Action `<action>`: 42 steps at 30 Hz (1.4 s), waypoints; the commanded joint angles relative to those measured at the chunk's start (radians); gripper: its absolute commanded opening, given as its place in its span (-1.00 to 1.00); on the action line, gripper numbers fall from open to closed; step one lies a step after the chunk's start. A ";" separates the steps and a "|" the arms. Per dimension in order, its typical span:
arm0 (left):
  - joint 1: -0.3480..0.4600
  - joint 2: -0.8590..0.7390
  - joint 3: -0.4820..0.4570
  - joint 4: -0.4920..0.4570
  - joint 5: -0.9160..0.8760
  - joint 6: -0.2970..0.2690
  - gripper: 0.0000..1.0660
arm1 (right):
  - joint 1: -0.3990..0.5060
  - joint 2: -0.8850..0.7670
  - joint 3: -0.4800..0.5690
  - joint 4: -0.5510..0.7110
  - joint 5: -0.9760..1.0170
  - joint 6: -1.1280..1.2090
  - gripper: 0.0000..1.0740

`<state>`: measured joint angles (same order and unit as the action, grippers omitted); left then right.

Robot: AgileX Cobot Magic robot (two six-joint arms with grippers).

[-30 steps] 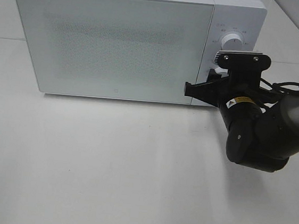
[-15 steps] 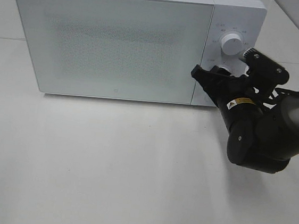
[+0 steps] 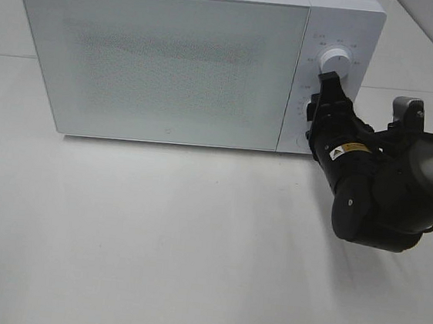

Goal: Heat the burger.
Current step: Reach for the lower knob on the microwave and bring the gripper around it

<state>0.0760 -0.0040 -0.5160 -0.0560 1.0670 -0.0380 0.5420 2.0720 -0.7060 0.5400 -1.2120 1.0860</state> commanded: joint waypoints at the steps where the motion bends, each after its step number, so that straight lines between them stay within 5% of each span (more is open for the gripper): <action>1: 0.003 -0.018 -0.001 0.000 0.002 -0.007 0.88 | 0.005 0.000 -0.029 -0.135 -0.154 0.090 -0.98; 23: 0.003 -0.018 -0.001 0.000 0.002 -0.007 0.88 | 0.005 0.000 -0.029 -0.151 -0.209 0.210 -0.93; 35: 0.003 -0.018 -0.001 0.000 0.002 -0.007 0.88 | 0.005 0.000 -0.028 -0.083 -0.193 0.210 -0.24; 42: 0.003 -0.018 -0.001 0.000 0.002 -0.007 0.88 | 0.008 0.000 -0.028 -0.065 -0.193 0.173 -0.04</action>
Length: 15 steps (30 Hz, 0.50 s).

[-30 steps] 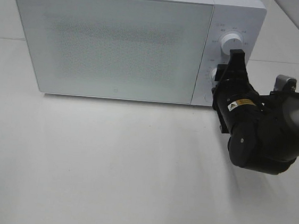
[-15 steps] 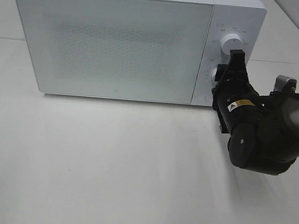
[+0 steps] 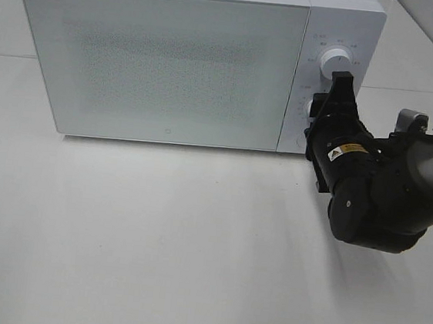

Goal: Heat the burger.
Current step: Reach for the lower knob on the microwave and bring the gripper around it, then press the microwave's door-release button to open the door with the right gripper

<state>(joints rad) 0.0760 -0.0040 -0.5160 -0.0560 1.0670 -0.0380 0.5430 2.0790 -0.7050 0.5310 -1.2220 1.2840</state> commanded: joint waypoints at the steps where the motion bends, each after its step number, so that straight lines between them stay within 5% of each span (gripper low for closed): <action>1: 0.003 -0.018 -0.001 0.000 0.002 -0.007 0.88 | 0.007 -0.007 -0.029 -0.056 -0.183 -0.025 -0.04; 15: 0.003 -0.018 -0.001 0.000 0.002 -0.007 0.88 | 0.007 -0.121 0.108 -0.067 -0.124 -0.110 0.14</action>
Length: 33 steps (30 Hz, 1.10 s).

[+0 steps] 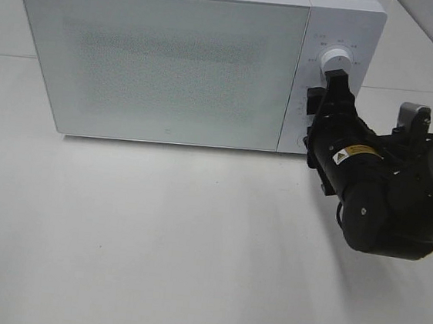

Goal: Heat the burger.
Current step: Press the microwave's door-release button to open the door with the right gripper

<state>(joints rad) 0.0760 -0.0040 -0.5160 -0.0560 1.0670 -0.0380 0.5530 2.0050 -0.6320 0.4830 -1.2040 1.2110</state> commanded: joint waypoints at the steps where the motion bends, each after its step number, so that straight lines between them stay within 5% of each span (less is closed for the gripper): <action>1: 0.003 -0.018 -0.001 0.000 0.002 -0.007 0.88 | -0.003 -0.062 0.052 -0.020 -0.124 -0.045 0.14; 10: 0.003 -0.018 -0.001 0.000 0.002 -0.007 0.88 | -0.003 -0.188 0.170 -0.073 -0.040 -0.223 0.16; 15: 0.003 -0.018 -0.001 0.000 0.002 -0.007 0.88 | -0.003 -0.264 0.218 -0.151 -0.021 -0.405 0.34; 23: 0.003 -0.018 -0.001 0.000 0.002 -0.007 0.88 | -0.003 -0.477 0.227 -0.202 0.506 -0.769 0.42; 33: 0.003 -0.018 -0.001 0.000 0.002 -0.007 0.88 | -0.005 -0.666 0.226 -0.202 0.902 -1.097 0.42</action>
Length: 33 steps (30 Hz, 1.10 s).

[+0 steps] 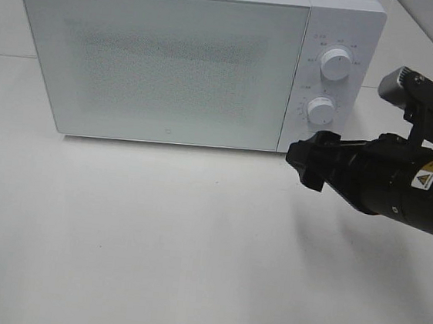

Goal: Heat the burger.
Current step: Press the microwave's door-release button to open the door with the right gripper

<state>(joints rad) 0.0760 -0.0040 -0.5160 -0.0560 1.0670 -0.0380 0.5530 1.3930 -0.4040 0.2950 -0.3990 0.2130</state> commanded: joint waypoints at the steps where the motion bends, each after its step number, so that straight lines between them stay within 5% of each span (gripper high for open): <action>1: 0.003 -0.018 -0.001 0.000 0.002 -0.007 0.88 | -0.005 -0.054 -0.002 -0.014 0.097 -0.099 0.42; 14: 0.003 -0.018 -0.001 0.000 0.002 -0.007 0.88 | -0.005 -0.316 -0.194 -0.137 0.732 -0.220 0.42; 33: 0.003 -0.018 -0.001 0.000 0.002 -0.007 0.88 | -0.005 -0.641 -0.214 -0.168 1.085 -0.213 0.42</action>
<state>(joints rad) 0.0760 -0.0040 -0.5160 -0.0560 1.0670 -0.0380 0.5530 0.7910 -0.6120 0.1320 0.6360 0.0000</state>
